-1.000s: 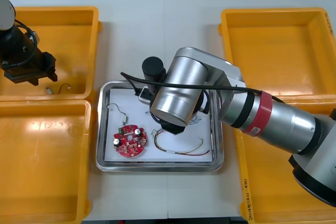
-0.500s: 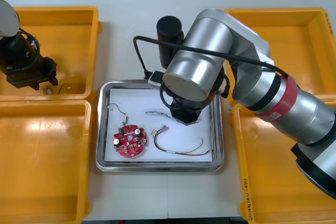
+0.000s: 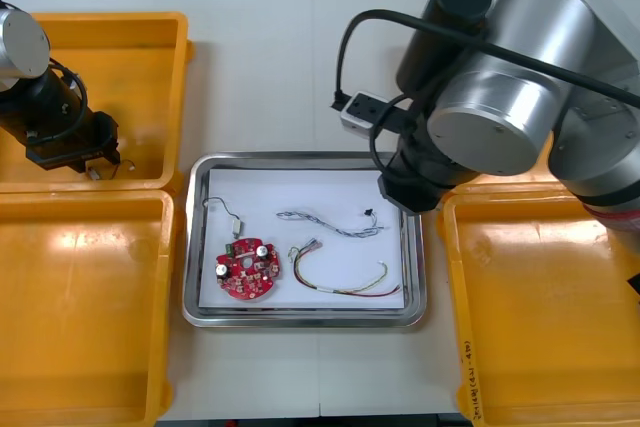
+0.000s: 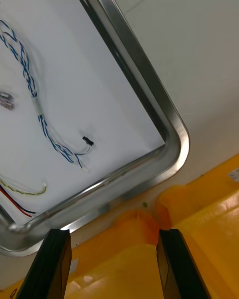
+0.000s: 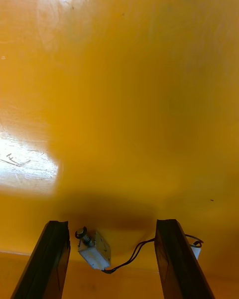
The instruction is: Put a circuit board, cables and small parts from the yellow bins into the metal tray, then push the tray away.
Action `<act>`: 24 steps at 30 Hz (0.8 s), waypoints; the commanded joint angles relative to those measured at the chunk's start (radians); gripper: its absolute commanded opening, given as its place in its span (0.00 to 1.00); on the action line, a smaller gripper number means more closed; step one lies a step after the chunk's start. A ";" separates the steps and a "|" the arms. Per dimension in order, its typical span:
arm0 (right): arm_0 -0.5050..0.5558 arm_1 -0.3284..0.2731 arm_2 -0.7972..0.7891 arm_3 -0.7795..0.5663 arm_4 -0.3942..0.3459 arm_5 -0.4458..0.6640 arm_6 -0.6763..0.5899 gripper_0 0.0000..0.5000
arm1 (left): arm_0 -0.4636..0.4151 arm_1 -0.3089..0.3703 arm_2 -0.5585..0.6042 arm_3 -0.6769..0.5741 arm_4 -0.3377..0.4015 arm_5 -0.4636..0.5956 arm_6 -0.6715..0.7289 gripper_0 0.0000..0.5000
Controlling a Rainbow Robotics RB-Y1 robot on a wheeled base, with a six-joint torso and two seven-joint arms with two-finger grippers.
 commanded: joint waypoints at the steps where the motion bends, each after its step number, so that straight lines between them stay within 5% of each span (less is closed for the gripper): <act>1: 0.083 -0.079 -0.100 -0.080 -0.034 0.004 -0.112 1.00 | 0.013 -0.016 0.029 -0.009 -0.013 -0.010 -0.085 1.00; 16: 0.264 -0.177 -0.312 -0.147 -0.076 0.004 -0.231 1.00 | 0.034 -0.016 0.029 -0.009 -0.024 -0.010 -0.068 1.00; 19: 0.299 -0.190 -0.355 -0.158 -0.084 0.004 -0.233 1.00 | 0.036 -0.016 0.029 -0.009 -0.025 -0.010 -0.062 0.86; 21: 0.322 -0.200 -0.379 -0.161 -0.087 0.004 -0.237 1.00 | 0.037 -0.017 0.029 -0.009 -0.027 -0.010 -0.060 0.61; 23: 0.347 -0.214 -0.404 -0.161 -0.088 0.004 -0.245 1.00 | 0.039 -0.019 0.029 -0.009 -0.030 -0.010 -0.059 0.19; 24: 0.357 -0.217 -0.415 -0.161 -0.090 0.004 -0.248 1.00 | 0.039 -0.019 0.029 -0.009 -0.030 -0.010 -0.057 0.13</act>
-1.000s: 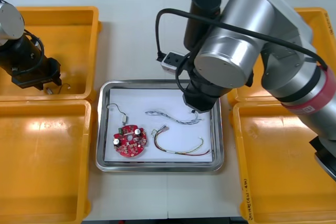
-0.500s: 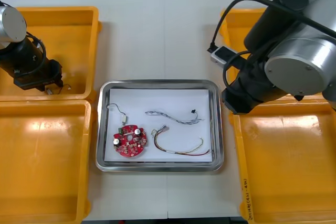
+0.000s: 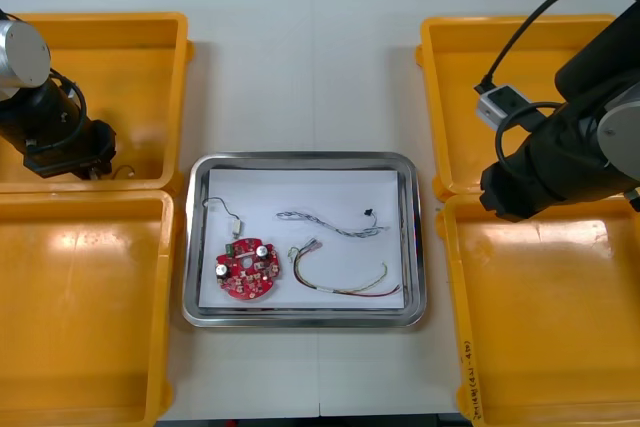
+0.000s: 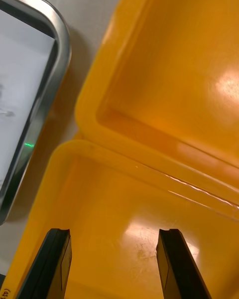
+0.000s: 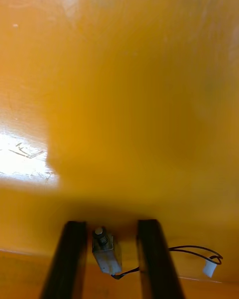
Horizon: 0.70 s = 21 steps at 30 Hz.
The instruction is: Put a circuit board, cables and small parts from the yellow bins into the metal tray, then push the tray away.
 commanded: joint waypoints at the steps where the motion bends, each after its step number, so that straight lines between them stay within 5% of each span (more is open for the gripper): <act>1: 0.057 -0.058 -0.079 -0.032 -0.011 0.004 -0.034 1.00 | 0.016 -0.016 0.026 -0.009 -0.014 -0.010 -0.057 0.11; 6: 0.131 -0.060 -0.154 -0.033 -0.013 0.004 -0.057 1.00 | 0.016 -0.021 0.026 -0.009 -0.018 -0.013 -0.053 0.00; 21: 0.237 -0.028 -0.177 -0.096 0.015 0.004 -0.185 1.00 | -0.010 -0.024 0.090 -0.081 -0.070 -0.013 -0.014 0.00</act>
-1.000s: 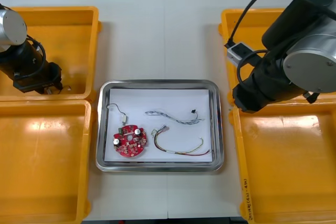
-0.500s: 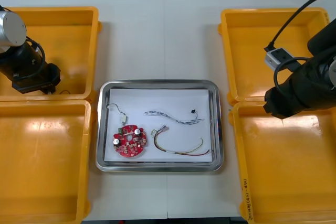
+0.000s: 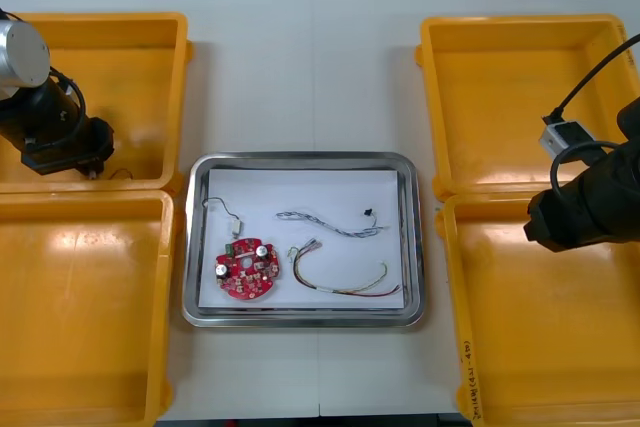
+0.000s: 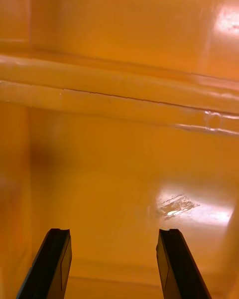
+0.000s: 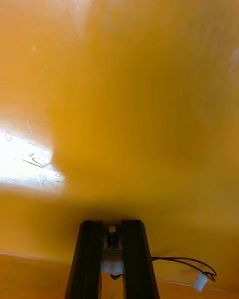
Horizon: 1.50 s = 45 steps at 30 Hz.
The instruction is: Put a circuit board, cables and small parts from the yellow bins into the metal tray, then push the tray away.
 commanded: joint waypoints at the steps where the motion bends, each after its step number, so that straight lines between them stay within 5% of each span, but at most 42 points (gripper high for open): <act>1: 0.025 -0.004 -0.028 -0.048 0.012 0.004 -0.041 1.00 | -0.011 -0.020 0.082 -0.085 -0.047 0.008 -0.013 0.00; 21: 0.068 0.020 -0.032 -0.050 0.068 0.004 -0.066 1.00 | -0.011 0.006 0.221 -0.409 -0.076 0.330 0.018 0.00; 33: 0.069 0.020 -0.032 -0.050 0.048 0.004 -0.078 1.00 | -0.011 0.006 0.238 -0.544 -0.036 0.330 0.067 0.00; 45: 0.068 0.020 -0.032 -0.050 0.041 0.004 -0.081 1.00 | -0.035 0.006 0.065 -0.645 0.103 0.330 0.306 0.00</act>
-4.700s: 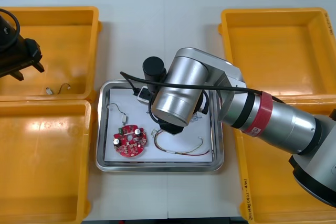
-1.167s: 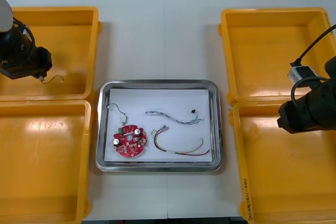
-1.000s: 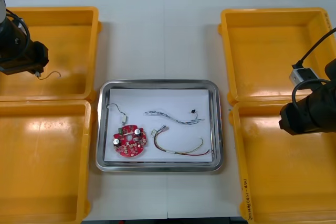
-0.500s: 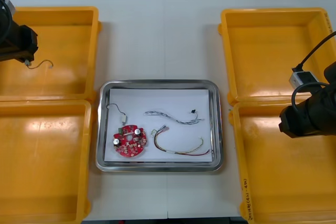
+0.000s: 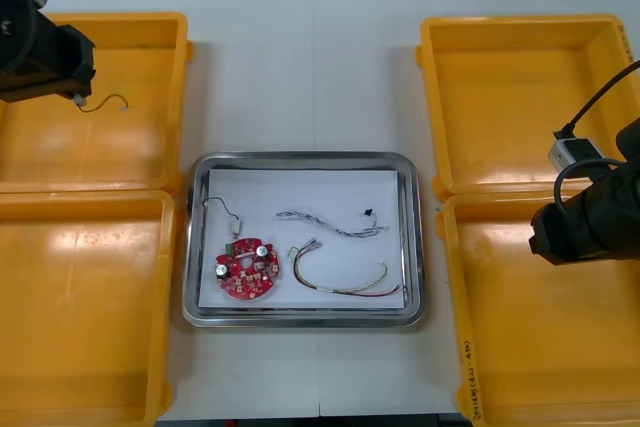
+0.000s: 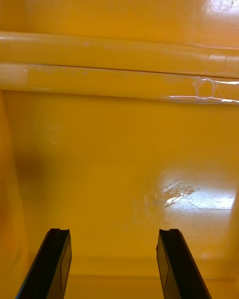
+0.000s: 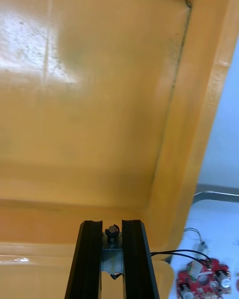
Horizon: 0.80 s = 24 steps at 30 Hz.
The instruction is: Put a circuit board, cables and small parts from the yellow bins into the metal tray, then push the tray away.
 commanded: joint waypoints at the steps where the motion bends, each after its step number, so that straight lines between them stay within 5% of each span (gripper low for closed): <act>1: 0.012 0.008 -0.032 -0.031 -0.008 0.004 -0.042 1.00 | -0.042 0.015 -0.113 -0.060 0.057 0.008 0.207 0.00; 13: 0.016 0.008 -0.034 -0.031 -0.017 0.004 -0.043 1.00 | -0.134 0.007 -0.326 -0.091 0.166 0.008 0.436 0.00; 24: 0.018 0.010 -0.032 -0.031 -0.017 -0.003 -0.043 1.00 | -0.132 -0.092 -0.411 -0.111 0.120 0.008 0.483 0.00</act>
